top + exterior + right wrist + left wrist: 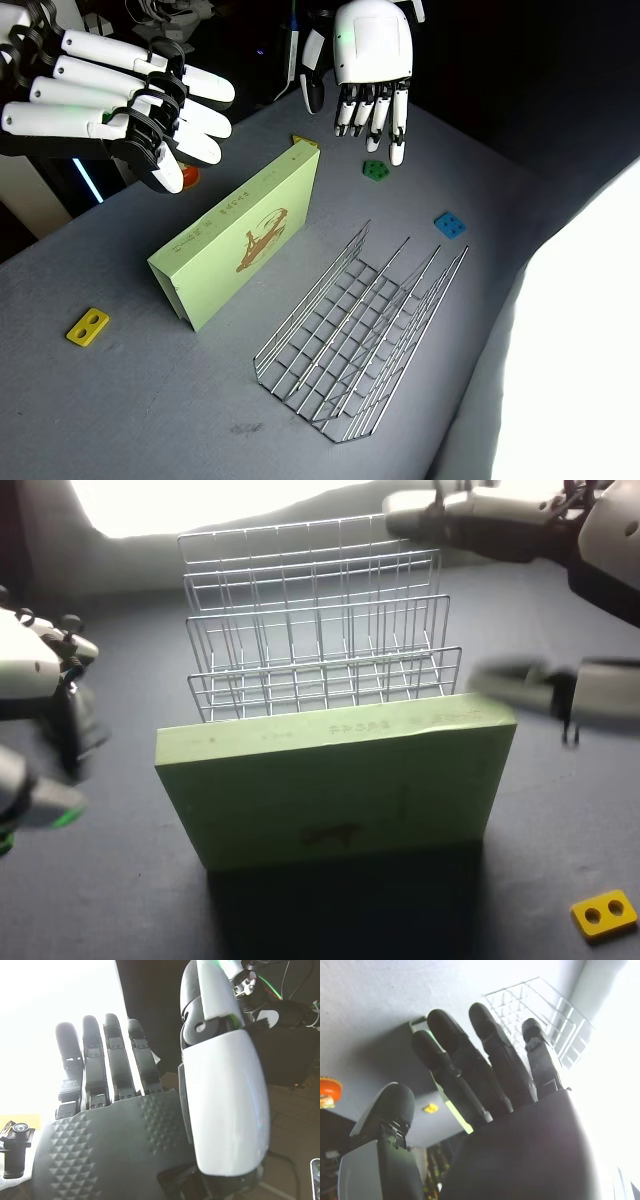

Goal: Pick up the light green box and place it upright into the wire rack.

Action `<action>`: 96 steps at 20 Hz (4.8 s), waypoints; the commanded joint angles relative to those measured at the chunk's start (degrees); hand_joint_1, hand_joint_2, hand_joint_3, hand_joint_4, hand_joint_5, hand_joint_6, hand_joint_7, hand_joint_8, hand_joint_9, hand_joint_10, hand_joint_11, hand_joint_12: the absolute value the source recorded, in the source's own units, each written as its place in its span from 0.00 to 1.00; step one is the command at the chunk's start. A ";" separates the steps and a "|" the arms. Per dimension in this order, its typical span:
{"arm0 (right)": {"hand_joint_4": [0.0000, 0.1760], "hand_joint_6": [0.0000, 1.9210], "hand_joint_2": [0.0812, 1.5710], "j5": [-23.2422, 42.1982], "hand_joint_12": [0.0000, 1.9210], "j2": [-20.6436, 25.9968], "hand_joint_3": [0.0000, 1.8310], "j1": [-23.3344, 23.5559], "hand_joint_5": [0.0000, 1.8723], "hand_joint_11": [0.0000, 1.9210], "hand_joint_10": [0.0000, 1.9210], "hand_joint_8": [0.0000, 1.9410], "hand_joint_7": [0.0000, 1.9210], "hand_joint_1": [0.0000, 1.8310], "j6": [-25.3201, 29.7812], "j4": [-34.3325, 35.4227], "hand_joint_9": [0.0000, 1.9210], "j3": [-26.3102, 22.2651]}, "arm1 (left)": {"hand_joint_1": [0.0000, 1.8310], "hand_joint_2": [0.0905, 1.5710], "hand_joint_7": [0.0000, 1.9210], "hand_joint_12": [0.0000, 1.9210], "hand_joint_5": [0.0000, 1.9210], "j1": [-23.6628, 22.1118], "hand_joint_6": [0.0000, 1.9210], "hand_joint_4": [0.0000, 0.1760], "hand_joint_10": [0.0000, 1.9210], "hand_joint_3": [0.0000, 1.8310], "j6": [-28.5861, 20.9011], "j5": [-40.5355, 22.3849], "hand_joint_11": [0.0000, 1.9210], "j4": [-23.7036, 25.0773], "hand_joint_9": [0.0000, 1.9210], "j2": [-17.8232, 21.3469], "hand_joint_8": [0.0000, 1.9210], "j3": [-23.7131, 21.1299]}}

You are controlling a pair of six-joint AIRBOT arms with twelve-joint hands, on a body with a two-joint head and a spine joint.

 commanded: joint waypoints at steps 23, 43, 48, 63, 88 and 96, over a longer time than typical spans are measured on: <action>0.00 0.00 0.69 -3.14 0.22 -5.56 0.00 -0.07 0.06 0.00 0.04 0.00 0.07 0.29 -0.30 14.50 0.05 2.88 | 0.25 0.75 0.09 0.35 0.06 -0.20 0.00 0.43 0.00 0.00 -0.11 4.88 0.00 0.59 0.10 -0.41 0.00 -0.32; 0.02 0.00 0.63 -29.24 0.00 -25.12 0.00 7.94 0.00 0.00 0.00 0.00 0.00 0.45 -0.30 18.60 0.00 23.37 | 0.27 0.72 0.04 0.17 0.03 2.10 0.00 0.31 0.00 0.00 -1.57 6.91 0.00 0.59 0.03 -0.79 0.00 3.02; 0.00 0.00 0.61 -29.66 0.01 -27.90 0.00 7.19 0.00 0.01 0.00 0.00 0.00 0.59 -0.13 14.33 0.00 25.50 | 0.29 0.74 0.03 0.26 0.01 4.67 0.01 0.34 0.00 0.00 -1.55 8.14 0.00 0.59 0.02 -0.82 0.00 3.55; 0.00 0.00 0.60 -22.30 0.00 -29.20 0.00 4.94 0.01 0.00 0.00 0.01 0.04 0.62 0.34 15.43 0.00 24.13 | 0.29 0.75 0.03 0.12 0.02 6.79 0.00 0.45 0.00 0.00 -1.55 8.56 0.00 0.59 0.02 -1.29 0.00 3.04; 0.00 0.46 0.71 -19.35 1.00 -29.22 0.00 2.70 0.51 0.30 0.83 0.68 0.48 0.68 0.28 14.54 0.40 25.56 | 0.26 0.78 0.04 0.22 0.01 5.83 0.00 0.34 0.00 0.00 -1.43 7.14 0.00 0.59 0.03 -1.69 0.00 2.60; 0.00 0.50 0.71 -23.42 0.97 -27.65 0.00 8.24 0.49 0.31 0.77 0.63 0.51 0.68 0.54 17.71 0.43 25.10 | 0.27 0.78 0.07 0.24 0.03 5.62 0.00 0.30 0.00 0.00 -1.04 6.82 0.00 0.59 0.05 -1.70 0.00 2.60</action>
